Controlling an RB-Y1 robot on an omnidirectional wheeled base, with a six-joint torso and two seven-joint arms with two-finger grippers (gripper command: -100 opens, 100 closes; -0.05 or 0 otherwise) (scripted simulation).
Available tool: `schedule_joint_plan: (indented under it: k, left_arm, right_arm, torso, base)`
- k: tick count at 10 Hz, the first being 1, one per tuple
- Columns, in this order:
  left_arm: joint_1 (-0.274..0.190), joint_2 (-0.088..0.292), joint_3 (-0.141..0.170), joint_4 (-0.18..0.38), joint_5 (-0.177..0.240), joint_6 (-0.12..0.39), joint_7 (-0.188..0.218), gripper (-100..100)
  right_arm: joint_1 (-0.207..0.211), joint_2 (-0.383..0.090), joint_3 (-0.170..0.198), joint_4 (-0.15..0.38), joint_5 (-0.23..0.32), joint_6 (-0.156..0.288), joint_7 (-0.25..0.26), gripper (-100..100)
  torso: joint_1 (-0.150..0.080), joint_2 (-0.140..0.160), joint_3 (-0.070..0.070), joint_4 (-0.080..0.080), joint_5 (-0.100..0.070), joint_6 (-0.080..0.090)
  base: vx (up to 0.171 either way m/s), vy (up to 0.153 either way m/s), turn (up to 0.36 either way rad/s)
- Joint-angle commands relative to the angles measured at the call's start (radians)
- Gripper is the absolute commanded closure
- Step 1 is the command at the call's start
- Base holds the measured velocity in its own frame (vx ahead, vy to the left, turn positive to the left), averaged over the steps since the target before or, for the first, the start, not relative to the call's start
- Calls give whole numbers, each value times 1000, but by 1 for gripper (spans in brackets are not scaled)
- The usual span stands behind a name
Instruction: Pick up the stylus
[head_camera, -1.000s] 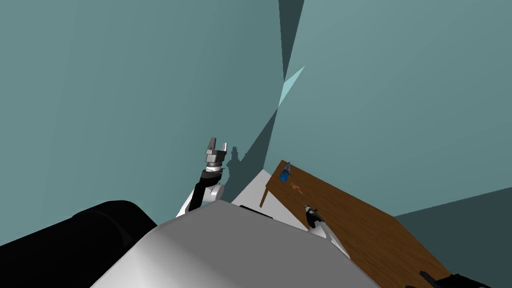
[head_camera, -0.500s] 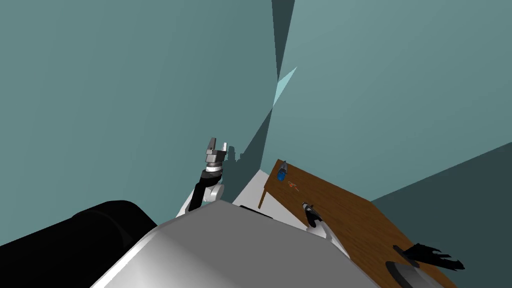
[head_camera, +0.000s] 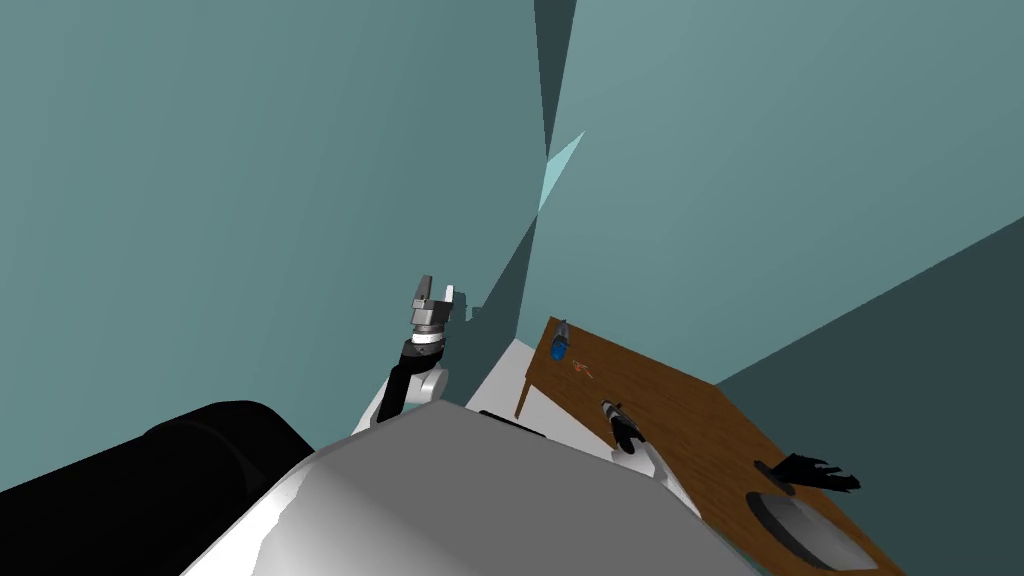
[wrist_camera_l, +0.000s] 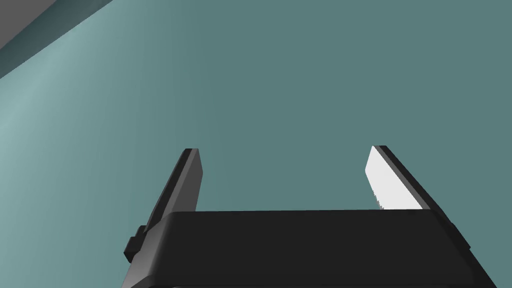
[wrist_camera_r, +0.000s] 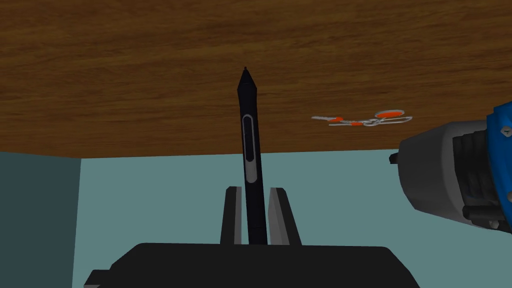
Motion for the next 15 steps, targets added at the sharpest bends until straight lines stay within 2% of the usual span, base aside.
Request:
schedule_joint_plan:
  k: [1,4,5,7,10,11,12,13,15]
  left_arm:
    - [0,0,0,0,0,0,0,0]
    - [0,0,0,0,0,0,0,0]
    - [0,0,0,0,0,0,0,0]
    - [0,0,0,0,0,0,0,0]
    - [0,0,0,0,0,0,0,0]
    - [0,0,0,0,0,0,0,0]
    - [0,0,0,0,0,0,0,0]
    - [0,0,0,0,0,0,0,0]
    - [0,0,0,0,0,0,0,0]
  right_arm:
    - [-3,7,-9,2,-22,-50,50,100]
    - [-3,7,-9,2,-22,-61,121,100]
    - [-20,14,-31,14,-75,-106,154,100]
    - [-20,14,-31,14,-107,-163,211,100]
    - [-20,14,-31,14,-107,-171,282,100]
    - [-37,20,-53,26,-158,-221,315,100]
    - [-37,20,-53,26,-187,-245,337,100]
    - [-37,20,-53,26,-192,-281,372,100]
    - [-37,20,-53,26,-192,-281,429,100]
  torso:
    - [0,0,0,0,0,0]
    - [-7,5,3,2,-2,-2]
    - [-8,6,4,2,-2,-1]
    - [-1,0,0,1,-1,0]
    - [-8,6,4,2,-3,-2]
    - [-9,6,4,2,-2,-1]
    - [-5,1,1,1,-1,1]
    - [-1,1,0,0,0,0]
    - [-4,4,3,2,-1,-2]
  base:
    - [59,67,-288]
    - [7,1,1]
    - [78,72,-354]
    - [76,86,-360]
    - [-1,0,26]
    - [82,65,-346]
    - [83,111,-438]
    - [30,78,-249]
    - [5,15,6]
